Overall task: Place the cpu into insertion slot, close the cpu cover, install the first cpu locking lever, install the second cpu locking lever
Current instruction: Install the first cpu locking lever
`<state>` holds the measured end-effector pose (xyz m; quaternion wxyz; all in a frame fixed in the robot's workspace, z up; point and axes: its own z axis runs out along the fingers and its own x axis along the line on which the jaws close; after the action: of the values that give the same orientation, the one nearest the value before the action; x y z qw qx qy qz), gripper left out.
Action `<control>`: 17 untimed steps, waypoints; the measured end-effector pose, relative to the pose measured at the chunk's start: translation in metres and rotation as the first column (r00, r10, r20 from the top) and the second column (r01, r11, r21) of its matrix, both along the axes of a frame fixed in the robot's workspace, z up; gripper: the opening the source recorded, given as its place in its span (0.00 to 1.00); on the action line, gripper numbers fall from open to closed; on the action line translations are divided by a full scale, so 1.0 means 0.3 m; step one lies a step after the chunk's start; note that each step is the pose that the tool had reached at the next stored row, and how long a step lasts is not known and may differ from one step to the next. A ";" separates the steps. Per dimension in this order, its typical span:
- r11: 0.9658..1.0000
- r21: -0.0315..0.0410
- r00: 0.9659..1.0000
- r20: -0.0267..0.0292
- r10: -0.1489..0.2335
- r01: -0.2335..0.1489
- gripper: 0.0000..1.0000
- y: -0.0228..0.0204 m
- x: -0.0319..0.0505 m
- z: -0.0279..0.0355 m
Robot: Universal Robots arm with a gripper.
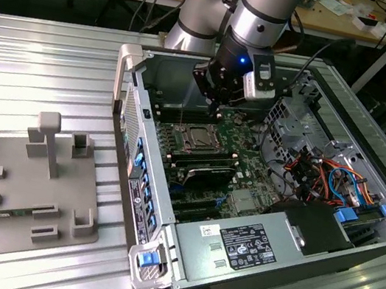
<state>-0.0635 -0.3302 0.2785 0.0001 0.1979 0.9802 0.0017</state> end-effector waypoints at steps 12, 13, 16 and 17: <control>0.985 0.002 0.985 0.000 0.171 -0.171 0.11 0.000 -0.016 0.000; 0.981 0.002 0.981 0.000 0.192 -0.192 0.11 0.000 -0.016 0.000; 0.973 0.002 0.973 0.000 0.232 -0.232 0.11 0.000 -0.017 -0.001; 0.970 0.002 0.970 0.000 0.244 -0.244 0.11 0.000 -0.018 -0.001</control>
<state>-0.0689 -0.3302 0.2782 -0.0003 0.0759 0.9971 0.0025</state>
